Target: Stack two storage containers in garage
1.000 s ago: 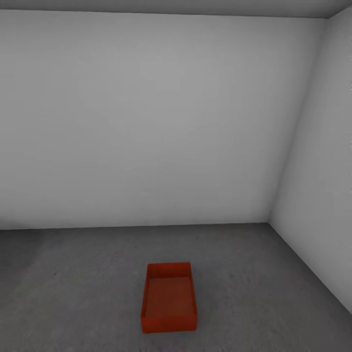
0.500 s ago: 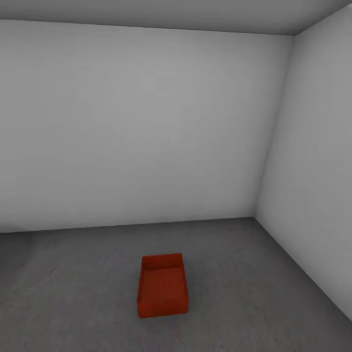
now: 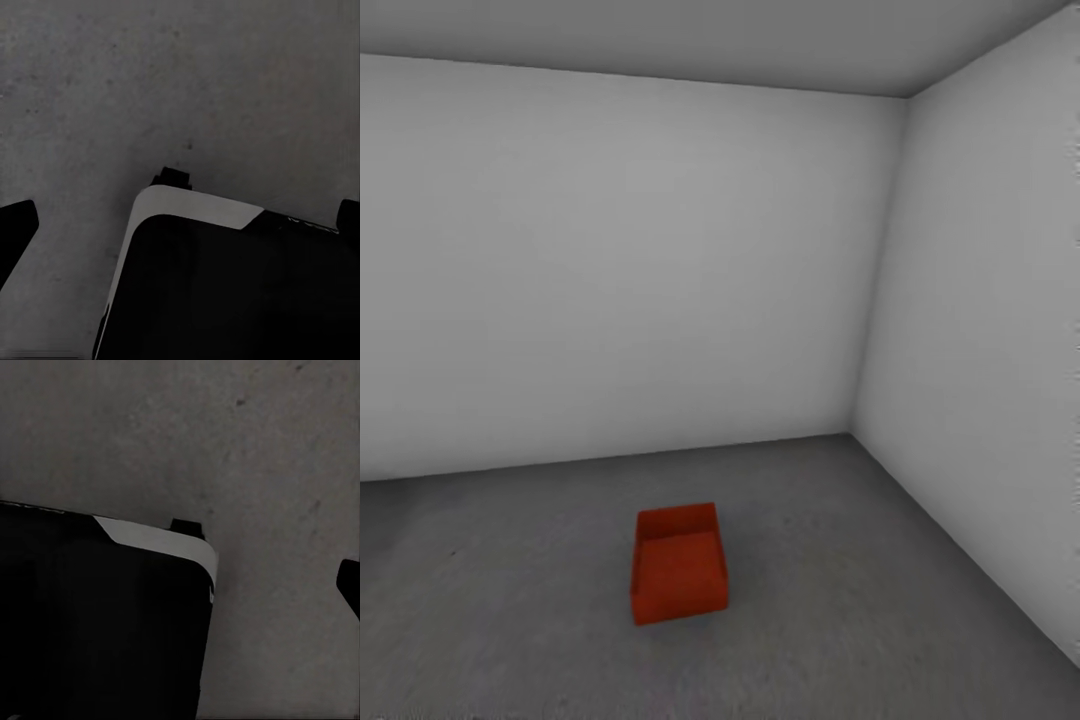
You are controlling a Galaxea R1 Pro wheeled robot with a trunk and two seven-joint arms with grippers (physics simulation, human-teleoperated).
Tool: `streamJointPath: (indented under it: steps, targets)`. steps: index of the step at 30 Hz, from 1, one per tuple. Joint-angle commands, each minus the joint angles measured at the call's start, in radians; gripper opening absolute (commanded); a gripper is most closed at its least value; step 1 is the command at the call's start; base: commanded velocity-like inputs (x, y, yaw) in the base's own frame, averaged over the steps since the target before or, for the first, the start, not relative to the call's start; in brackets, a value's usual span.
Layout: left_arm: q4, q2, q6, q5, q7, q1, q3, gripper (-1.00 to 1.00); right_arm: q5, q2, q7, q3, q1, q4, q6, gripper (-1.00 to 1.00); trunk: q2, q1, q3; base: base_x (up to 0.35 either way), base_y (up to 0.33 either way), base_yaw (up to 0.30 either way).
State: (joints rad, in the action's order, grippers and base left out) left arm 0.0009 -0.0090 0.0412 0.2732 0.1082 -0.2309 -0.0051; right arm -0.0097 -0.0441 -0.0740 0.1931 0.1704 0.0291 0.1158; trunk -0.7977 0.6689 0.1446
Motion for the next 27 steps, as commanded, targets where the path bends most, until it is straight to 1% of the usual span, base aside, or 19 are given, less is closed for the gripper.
streamJointPath:
  steps: [1,7,15,19,22,27]
  targets:
    - [0.001,0.000,0.003,0.004,0.002,-0.001,-0.001,1.00,-0.001,0.000,-0.004,0.006,0.001,0.003,0.005,1.00,-0.001,0.000,0.002,-0.347,0.000,-0.081]
    - [0.001,0.000,0.003,0.004,0.002,-0.001,-0.001,1.00,-0.001,0.000,-0.004,0.006,0.001,0.003,0.003,1.00,-0.001,0.000,0.001,-0.347,0.000,-0.185]
    - [0.001,0.000,0.003,0.004,0.002,-0.001,-0.001,1.00,-0.001,0.000,-0.004,0.006,0.001,0.003,0.001,1.00,-0.001,0.000,0.001,-0.347,0.003,-0.276]
    - [0.001,0.002,0.003,0.004,0.002,-0.001,-0.001,1.00,-0.001,0.000,-0.004,0.006,0.001,0.003,0.001,1.00,-0.001,0.000,0.001,-0.304,0.127,-0.286]
    - [0.001,0.003,0.002,0.004,0.002,-0.001,-0.001,1.00,-0.001,0.000,-0.004,0.006,0.001,0.003,0.001,1.00,-0.001,0.000,0.001,-0.132,0.094,-0.287]
    - [0.001,0.004,0.002,0.004,0.002,-0.001,-0.001,1.00,-0.001,0.001,-0.004,0.006,0.001,0.003,0.001,1.00,-0.001,0.000,0.001,-0.020,0.014,-0.289]
